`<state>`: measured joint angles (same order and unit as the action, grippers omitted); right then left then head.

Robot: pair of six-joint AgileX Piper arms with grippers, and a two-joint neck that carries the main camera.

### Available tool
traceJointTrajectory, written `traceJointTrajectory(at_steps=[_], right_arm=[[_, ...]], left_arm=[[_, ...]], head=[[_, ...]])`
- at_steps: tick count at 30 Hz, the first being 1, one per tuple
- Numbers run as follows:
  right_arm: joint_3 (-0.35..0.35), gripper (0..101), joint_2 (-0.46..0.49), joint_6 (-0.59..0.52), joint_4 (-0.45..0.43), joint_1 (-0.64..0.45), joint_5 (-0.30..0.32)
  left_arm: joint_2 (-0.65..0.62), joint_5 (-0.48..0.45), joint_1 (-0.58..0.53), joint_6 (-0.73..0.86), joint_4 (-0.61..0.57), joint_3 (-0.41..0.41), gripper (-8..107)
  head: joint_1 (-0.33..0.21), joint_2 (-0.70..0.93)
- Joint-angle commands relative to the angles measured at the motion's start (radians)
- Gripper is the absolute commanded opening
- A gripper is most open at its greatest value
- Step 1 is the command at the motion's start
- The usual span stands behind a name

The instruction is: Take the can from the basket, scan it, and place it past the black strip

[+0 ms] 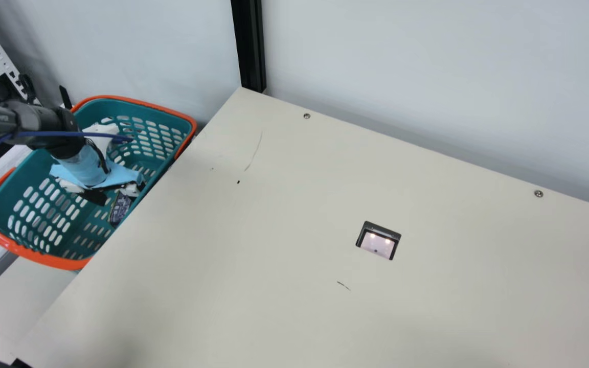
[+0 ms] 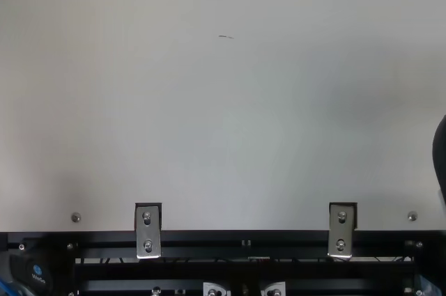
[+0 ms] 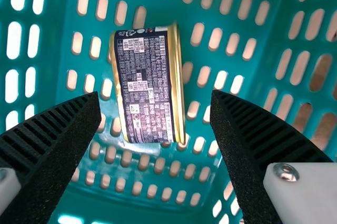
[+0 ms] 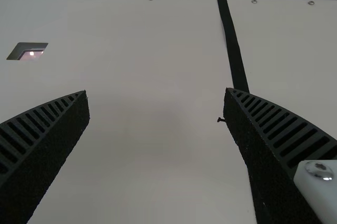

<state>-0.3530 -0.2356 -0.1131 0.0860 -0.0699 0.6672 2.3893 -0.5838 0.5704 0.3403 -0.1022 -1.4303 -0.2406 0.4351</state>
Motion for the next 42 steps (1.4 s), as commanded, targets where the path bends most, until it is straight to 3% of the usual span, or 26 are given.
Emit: traceJointTrajectory(at_steps=[1, 13, 28, 29, 30, 36, 42], right_arm=[[0.000, 101, 0.000, 0.000, 0.000, 0.000, 0.000], [0.000, 101, 0.000, 0.000, 0.000, 0.000, 0.000], [0.000, 101, 0.000, 0.000, 0.000, 0.000, 0.000], [0.000, 101, 0.000, 0.000, 0.000, 0.000, 0.000], [0.000, 101, 0.000, 0.000, 0.000, 0.000, 0.000], [0.000, 101, 0.000, 0.000, 0.000, 0.000, 0.000], [0.000, 101, 0.000, 0.000, 0.000, 0.000, 0.000]], left_arm=[[0.012, 0.001, 0.001, 0.002, 0.002, -0.011, 90], [0.092, 0.015, 0.010, -0.002, 0.011, -0.078, 90], [0.147, 0.019, 0.010, 0.044, -0.062, -0.124, 90], [0.148, 0.017, 0.009, 0.045, -0.067, -0.121, 32], [0.150, 0.014, 0.008, 0.043, -0.071, -0.120, 10], [0.133, 0.023, 0.003, 0.042, -0.090, -0.091, 10], [0.024, 0.066, 0.000, 0.088, -0.149, -0.034, 10]], head=[[-0.034, 0.014], [-0.034, 0.014], [-0.034, 0.014], [-0.034, 0.014], [-0.034, 0.014], [-0.034, 0.014], [-0.034, 0.014]])
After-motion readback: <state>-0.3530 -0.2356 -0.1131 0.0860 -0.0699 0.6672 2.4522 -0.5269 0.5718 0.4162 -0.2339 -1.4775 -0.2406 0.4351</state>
